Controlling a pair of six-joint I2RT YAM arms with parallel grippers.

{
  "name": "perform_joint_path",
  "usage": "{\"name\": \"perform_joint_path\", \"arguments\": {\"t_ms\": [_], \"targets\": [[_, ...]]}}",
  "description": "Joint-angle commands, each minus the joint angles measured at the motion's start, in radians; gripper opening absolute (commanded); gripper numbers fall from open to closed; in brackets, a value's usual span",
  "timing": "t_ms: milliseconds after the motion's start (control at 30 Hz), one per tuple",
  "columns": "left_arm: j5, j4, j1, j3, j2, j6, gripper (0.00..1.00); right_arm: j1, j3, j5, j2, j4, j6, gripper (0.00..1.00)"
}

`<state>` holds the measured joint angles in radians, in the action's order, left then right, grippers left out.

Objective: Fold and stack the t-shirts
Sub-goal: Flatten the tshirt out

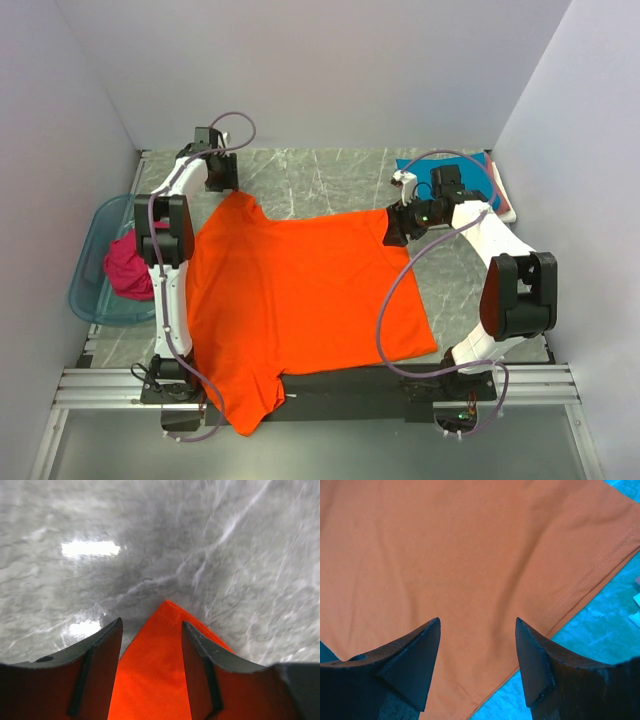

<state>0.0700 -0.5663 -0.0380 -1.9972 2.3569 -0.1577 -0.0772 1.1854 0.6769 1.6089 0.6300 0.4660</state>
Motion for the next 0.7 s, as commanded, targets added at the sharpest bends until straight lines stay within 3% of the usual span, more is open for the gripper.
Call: {"name": "perform_joint_path", "arguments": {"t_ms": [0, 133, 367, 533, 667], "targets": [[0.085, -0.012, 0.004, 0.015, 0.002, 0.098, 0.56, 0.010, 0.005, 0.026, -0.004, -0.004, 0.010, 0.68], [0.116, -0.012, 0.004, 0.020, 0.004, 0.132, 0.56, 0.010, 0.005, 0.027, 0.002, 0.000, 0.013, 0.68], [0.050, -0.023, -0.006, 0.003, 0.054, 0.147, 0.51, 0.014, 0.003, 0.036, -0.010, 0.004, 0.011, 0.68], [-0.067, -0.021, -0.042, 0.014, 0.067, 0.147, 0.44, 0.024, 0.006, 0.049, -0.009, 0.007, 0.013, 0.68], [-0.163, -0.015, -0.072, 0.017, 0.073, 0.187, 0.45, 0.034, 0.008, 0.064, -0.014, 0.013, 0.014, 0.68]]}}
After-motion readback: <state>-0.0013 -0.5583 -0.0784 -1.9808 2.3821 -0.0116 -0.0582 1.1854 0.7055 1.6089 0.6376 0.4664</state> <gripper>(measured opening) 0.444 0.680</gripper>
